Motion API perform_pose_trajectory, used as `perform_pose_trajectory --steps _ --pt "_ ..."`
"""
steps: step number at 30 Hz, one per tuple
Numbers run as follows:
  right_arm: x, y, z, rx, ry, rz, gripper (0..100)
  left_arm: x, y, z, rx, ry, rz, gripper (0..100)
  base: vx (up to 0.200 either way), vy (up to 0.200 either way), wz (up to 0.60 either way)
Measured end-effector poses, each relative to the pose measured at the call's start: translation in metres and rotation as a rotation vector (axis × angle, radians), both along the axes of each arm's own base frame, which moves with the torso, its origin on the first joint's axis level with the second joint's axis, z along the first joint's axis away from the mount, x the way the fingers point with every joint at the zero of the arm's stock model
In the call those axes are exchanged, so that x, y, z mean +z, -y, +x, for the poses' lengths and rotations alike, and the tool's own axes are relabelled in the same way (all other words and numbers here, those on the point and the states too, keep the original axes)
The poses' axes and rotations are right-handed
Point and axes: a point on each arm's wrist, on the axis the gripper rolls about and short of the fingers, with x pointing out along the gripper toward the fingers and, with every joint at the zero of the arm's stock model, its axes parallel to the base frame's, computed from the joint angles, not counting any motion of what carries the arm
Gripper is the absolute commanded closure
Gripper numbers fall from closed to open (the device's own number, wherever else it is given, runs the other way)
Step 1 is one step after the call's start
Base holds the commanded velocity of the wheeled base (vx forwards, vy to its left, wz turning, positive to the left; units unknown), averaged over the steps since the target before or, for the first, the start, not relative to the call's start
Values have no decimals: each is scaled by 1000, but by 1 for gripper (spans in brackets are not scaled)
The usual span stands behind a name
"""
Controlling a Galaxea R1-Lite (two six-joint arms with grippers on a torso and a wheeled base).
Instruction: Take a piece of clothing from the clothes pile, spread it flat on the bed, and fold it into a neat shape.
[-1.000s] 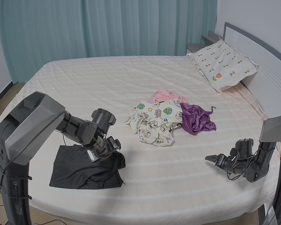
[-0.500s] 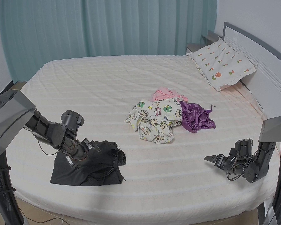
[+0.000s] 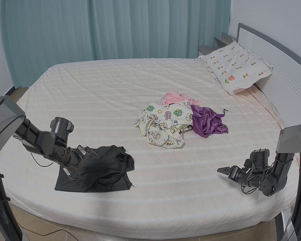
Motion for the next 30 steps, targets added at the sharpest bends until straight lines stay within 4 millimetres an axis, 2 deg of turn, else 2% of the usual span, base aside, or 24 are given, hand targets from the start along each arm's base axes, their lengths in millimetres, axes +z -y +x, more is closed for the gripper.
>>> perform_pose_trajectory --steps 8,19,25,30 --pt "2 -10 0 24 8 4 0 3 -36 -6 58 2 -58 0 0 200 0" --pt "8 -28 2 12 63 40 0 5 -68 -6 80 30 -86 0 0 200 0" --pt "13 -48 4 52 95 35 0 5 -75 -5 92 41 -97 0 0 200 0" --pt "19 -67 15 79 143 28 0 3 -77 -2 97 60 -93 0 0 200 0"
